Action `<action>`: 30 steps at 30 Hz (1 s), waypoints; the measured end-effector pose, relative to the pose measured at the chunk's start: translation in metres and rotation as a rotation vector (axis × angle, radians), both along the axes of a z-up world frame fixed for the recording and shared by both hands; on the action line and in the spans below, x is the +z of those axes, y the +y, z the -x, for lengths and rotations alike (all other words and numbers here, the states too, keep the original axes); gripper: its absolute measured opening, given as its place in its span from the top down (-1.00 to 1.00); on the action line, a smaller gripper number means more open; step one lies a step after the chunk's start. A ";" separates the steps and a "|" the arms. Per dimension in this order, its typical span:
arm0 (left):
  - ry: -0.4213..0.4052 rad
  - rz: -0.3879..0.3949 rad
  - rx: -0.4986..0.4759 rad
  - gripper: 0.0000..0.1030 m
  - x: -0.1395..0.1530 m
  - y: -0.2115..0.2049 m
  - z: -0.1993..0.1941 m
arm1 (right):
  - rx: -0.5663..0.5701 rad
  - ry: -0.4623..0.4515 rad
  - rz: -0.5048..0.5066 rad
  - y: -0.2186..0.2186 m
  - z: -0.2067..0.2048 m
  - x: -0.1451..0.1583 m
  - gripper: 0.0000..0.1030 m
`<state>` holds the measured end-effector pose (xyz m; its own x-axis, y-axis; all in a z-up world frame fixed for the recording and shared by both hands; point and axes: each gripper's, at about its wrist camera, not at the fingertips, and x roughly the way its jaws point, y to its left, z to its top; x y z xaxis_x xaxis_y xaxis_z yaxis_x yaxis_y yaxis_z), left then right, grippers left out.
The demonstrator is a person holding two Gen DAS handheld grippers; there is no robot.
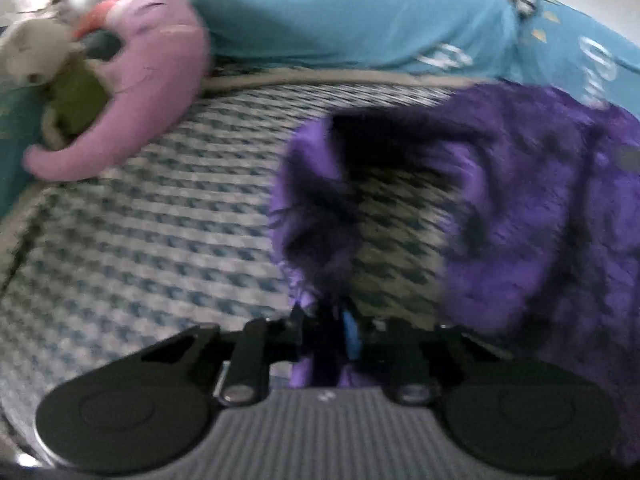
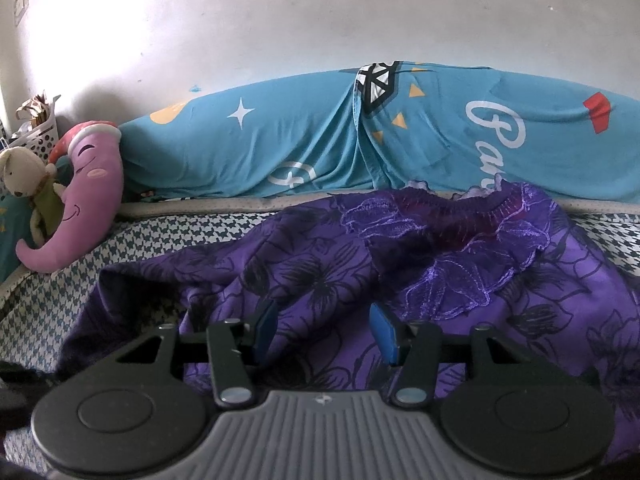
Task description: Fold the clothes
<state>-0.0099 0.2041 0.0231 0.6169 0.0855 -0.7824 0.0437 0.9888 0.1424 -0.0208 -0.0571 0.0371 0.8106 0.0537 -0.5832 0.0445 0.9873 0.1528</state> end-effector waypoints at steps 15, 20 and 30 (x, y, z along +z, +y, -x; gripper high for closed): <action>-0.301 -0.086 0.397 0.64 0.055 0.075 0.002 | 0.013 0.002 0.006 0.002 -0.001 -0.003 0.01; -0.297 -0.055 0.444 0.38 0.054 0.087 -0.008 | 0.035 0.014 0.003 0.004 -0.002 -0.005 0.01; -0.325 0.067 0.516 -0.68 0.061 0.113 0.004 | 0.146 0.030 -0.026 0.019 -0.003 -0.009 0.01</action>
<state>-0.0139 0.3173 0.0845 0.7175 0.3936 -0.5747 -0.4781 0.8783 0.0047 -0.0181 -0.0384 0.0277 0.7754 0.1851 -0.6038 -0.0939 0.9793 0.1796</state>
